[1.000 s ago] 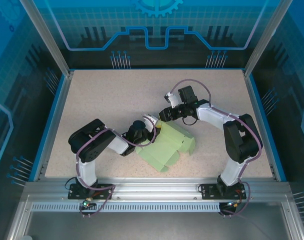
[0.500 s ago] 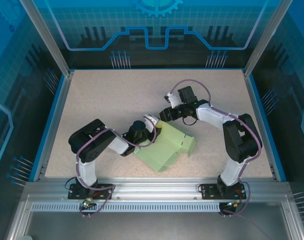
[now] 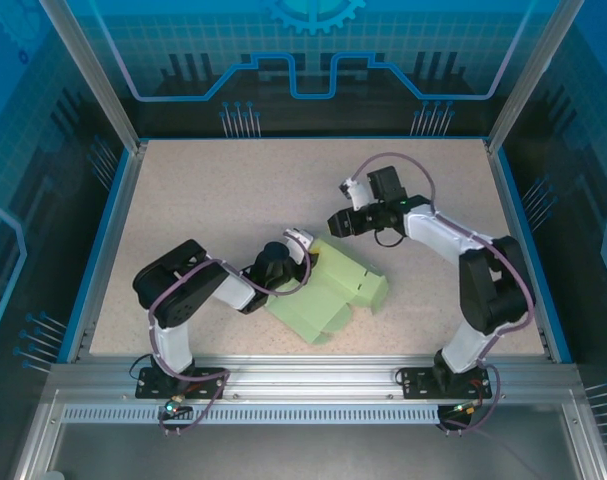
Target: Fold the paper box
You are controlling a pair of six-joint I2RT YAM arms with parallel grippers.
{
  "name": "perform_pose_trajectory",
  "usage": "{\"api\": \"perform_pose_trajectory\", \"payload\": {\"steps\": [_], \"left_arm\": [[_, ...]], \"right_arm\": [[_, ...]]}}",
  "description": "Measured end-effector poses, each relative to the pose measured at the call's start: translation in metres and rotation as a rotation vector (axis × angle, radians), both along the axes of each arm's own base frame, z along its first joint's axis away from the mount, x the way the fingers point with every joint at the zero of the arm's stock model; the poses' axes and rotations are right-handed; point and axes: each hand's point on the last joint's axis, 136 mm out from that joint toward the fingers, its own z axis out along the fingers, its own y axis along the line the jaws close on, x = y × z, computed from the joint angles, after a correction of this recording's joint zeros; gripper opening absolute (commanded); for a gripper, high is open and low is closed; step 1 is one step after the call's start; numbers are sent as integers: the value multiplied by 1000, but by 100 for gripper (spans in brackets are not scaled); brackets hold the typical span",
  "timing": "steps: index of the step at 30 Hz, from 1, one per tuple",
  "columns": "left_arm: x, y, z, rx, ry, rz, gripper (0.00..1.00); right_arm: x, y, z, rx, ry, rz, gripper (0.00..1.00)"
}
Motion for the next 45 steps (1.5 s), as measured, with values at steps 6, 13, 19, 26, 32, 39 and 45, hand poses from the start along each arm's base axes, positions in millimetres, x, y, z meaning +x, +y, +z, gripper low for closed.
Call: {"api": "perform_pose_trajectory", "payload": {"steps": [6, 13, 19, 26, 32, 39, 45], "left_arm": [[11, 19, 26, -3, -39, 127, 0], [17, 35, 36, 34, -31, 248, 0], [21, 38, 41, 64, -19, 292, 0], [25, 40, 46, 75, -5, 326, 0], [26, 41, 45, 92, 4, 333, 0], [26, 41, 44, 97, 8, 333, 0], [26, 41, 52, 83, -3, 333, 0]], "right_arm": [[-11, -33, 81, -44, -194, -108, 56], [-41, -58, 107, -178, -248, -197, 57], [-65, -51, 77, -352, -180, -150, 57], [-83, -51, 49, -358, -95, -117, 56], [-100, -59, 16, -343, 21, -105, 56], [-89, -74, 12, -311, 37, -163, 56], [-76, -73, 8, -288, 35, -174, 55]]}}
